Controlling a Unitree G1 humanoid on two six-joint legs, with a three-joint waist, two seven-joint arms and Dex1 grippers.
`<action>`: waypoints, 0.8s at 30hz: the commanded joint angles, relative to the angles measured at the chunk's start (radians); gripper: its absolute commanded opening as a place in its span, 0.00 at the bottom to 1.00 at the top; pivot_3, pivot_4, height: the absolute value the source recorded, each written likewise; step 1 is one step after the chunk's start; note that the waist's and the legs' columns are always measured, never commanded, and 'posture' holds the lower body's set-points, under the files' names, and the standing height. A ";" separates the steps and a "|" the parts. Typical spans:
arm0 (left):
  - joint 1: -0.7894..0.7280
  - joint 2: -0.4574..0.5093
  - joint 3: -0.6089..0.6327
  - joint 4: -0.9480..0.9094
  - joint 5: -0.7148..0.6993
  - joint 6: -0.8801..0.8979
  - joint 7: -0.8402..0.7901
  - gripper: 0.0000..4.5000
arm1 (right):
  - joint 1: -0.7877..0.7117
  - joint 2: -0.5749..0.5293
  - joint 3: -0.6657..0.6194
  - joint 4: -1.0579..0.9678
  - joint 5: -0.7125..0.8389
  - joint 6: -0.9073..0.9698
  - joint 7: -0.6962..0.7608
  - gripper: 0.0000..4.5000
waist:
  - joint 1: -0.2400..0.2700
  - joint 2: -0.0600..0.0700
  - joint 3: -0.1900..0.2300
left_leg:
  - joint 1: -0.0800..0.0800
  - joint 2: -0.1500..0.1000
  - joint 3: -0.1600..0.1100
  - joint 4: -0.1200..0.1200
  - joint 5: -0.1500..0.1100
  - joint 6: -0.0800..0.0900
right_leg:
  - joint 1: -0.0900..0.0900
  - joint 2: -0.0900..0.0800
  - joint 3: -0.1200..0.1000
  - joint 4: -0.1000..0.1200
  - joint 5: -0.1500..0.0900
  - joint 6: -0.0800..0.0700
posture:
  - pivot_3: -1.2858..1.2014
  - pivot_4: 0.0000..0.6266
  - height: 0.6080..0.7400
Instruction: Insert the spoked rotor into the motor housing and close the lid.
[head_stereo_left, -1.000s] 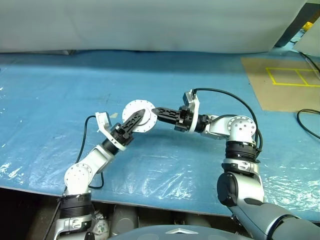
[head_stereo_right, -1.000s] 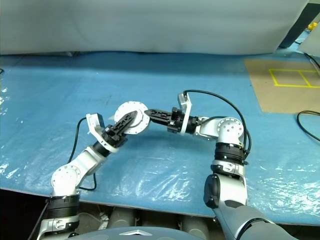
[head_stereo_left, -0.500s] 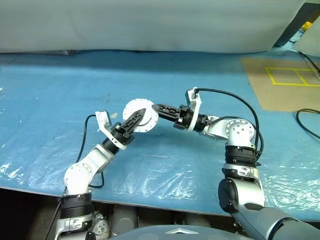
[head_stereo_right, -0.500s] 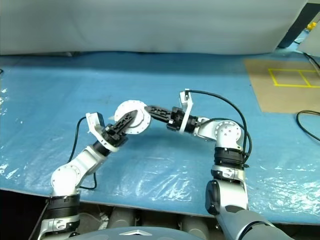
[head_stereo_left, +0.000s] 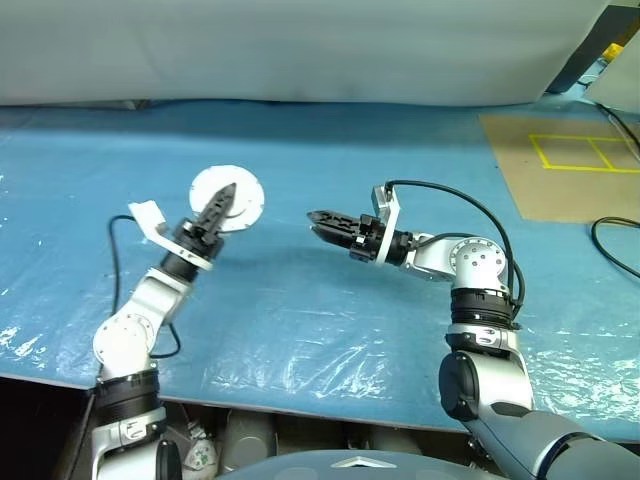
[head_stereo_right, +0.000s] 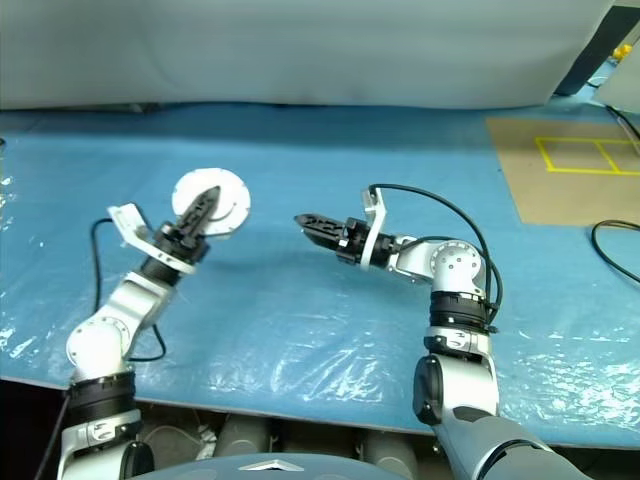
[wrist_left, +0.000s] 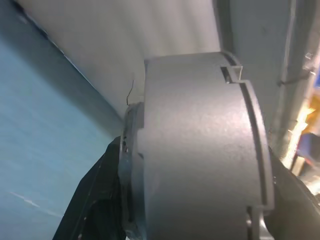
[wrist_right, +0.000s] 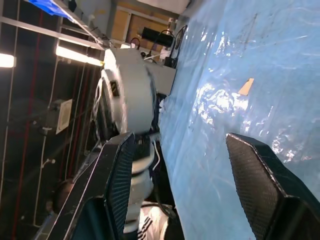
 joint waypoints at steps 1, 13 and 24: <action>-0.043 0.069 0.054 0.081 0.116 -0.098 -0.011 0.58 | 0.004 -0.005 0.025 -0.025 -0.013 -0.039 0.011 0.68 | 0.000 0.000 0.000 | 0.000 0.000 -0.001 0.000 0.000 0.000 | 0.000 0.000 0.000 0.000 0.000 0.000 | 0.52 0.24 1.00; -0.136 0.197 0.072 0.488 0.384 -0.217 -0.103 0.58 | 0.172 -0.137 0.056 -0.193 -0.100 -0.292 0.076 0.68 | 0.006 -0.008 0.004 | -0.007 -0.001 -0.013 0.005 0.000 0.000 | 0.001 -0.002 -0.005 -0.001 0.002 0.002 | 0.52 0.24 1.00; -0.230 0.252 0.093 0.825 0.525 -0.304 -0.127 0.83 | 0.201 -0.107 0.075 -0.228 -0.089 -0.297 0.041 0.69 | -0.002 -0.008 0.004 | 0.006 0.001 -0.012 0.004 0.000 0.000 | 0.009 -0.001 -0.003 0.001 0.002 0.000 | 0.52 0.24 1.00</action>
